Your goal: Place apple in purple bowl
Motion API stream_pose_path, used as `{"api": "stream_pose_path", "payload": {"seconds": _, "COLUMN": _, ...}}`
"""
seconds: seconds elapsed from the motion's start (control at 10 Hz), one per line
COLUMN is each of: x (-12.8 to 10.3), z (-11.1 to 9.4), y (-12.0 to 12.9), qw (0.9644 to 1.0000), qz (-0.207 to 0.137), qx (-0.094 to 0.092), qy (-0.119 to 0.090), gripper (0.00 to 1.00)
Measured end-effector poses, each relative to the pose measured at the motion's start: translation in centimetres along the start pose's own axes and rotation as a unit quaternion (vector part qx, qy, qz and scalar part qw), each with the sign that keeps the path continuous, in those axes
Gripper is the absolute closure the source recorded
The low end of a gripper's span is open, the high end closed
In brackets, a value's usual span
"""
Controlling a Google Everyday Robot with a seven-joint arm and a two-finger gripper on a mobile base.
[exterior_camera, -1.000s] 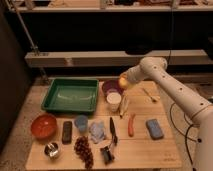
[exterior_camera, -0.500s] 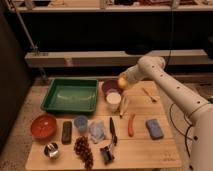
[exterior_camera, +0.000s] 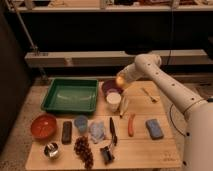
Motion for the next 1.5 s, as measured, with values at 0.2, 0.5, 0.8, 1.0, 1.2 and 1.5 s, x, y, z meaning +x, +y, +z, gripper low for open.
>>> {"api": "stream_pose_path", "payload": {"seconds": 0.2, "x": -0.2, "z": -1.1, "y": 0.6, "qw": 0.9994, "qz": -0.005, "qx": 0.000, "qy": -0.033, "gripper": 1.00}}
{"api": "stream_pose_path", "payload": {"seconds": 0.5, "x": -0.5, "z": -1.4, "y": 0.7, "qw": 0.9990, "qz": -0.008, "qx": 0.002, "qy": -0.043, "gripper": 1.00}}
{"api": "stream_pose_path", "payload": {"seconds": 0.8, "x": -0.3, "z": -1.5, "y": 0.8, "qw": 0.9991, "qz": -0.007, "qx": 0.002, "qy": -0.042, "gripper": 1.00}}
{"api": "stream_pose_path", "payload": {"seconds": 1.0, "x": -0.4, "z": -0.8, "y": 0.8, "qw": 0.9985, "qz": -0.004, "qx": 0.004, "qy": -0.054, "gripper": 1.00}}
{"api": "stream_pose_path", "payload": {"seconds": 1.2, "x": -1.1, "z": 2.0, "y": 0.7, "qw": 0.9974, "qz": 0.000, "qx": 0.009, "qy": -0.071, "gripper": 1.00}}
{"api": "stream_pose_path", "payload": {"seconds": 1.5, "x": -0.5, "z": 3.0, "y": 0.6, "qw": 0.9970, "qz": 0.009, "qx": 0.016, "qy": -0.075, "gripper": 1.00}}
